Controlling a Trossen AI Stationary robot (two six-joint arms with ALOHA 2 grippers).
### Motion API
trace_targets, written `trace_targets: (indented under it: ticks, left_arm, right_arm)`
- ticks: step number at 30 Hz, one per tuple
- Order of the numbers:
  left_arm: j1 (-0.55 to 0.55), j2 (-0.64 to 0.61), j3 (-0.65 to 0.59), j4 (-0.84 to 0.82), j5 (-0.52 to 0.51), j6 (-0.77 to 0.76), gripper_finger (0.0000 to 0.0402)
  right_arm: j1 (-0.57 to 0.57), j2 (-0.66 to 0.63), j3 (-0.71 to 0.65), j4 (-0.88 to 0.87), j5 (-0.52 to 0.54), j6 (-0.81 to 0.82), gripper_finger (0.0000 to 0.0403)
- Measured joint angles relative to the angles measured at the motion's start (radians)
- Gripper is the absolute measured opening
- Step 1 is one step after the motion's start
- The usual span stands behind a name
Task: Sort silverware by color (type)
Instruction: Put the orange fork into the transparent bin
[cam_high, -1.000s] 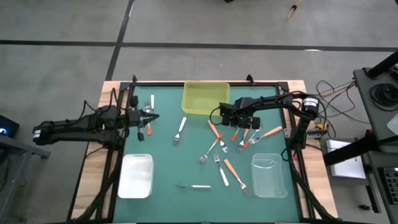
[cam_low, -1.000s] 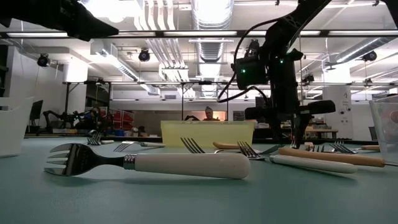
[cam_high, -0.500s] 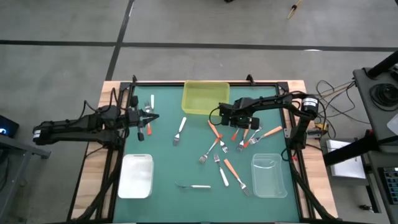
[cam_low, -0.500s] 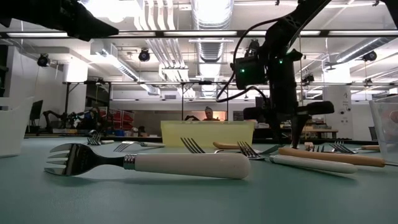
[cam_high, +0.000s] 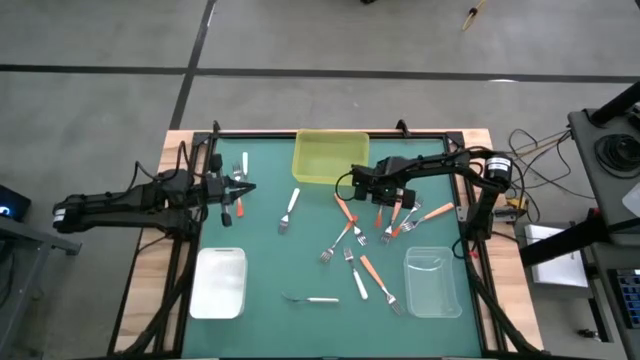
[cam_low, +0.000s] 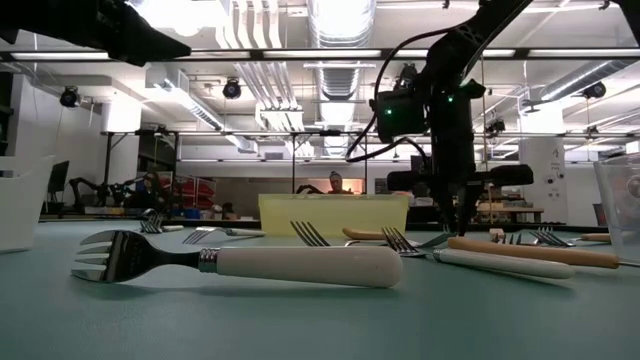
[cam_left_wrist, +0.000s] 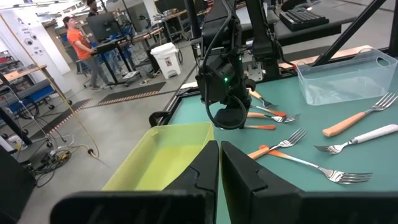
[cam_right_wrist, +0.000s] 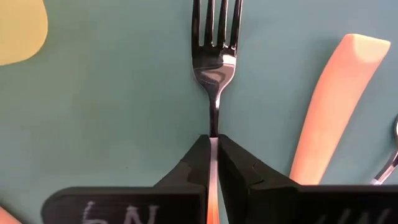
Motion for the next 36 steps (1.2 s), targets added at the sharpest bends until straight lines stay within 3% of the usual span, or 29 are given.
trace_targets:
  ticks: [13, 29, 36]
  left_arm:
    - [0.0, 0.0, 0.0, 0.0, 0.0, 0.0, 0.0]
    - [0.0, 0.0, 0.0, 0.008, 0.0, 0.0, 0.0]
    - [0.0, 0.0, 0.0, 0.009, 0.0, 0.0, 0.0]
  right_arm:
    - [0.0, -0.05, 0.031, -0.023, 0.022, -0.035, 0.001]
    - [0.014, -0.152, 0.228, -0.298, 0.064, -0.154, 0.0009]
    - [0.071, -0.161, 0.319, -0.301, -0.056, -0.243, 0.0009]
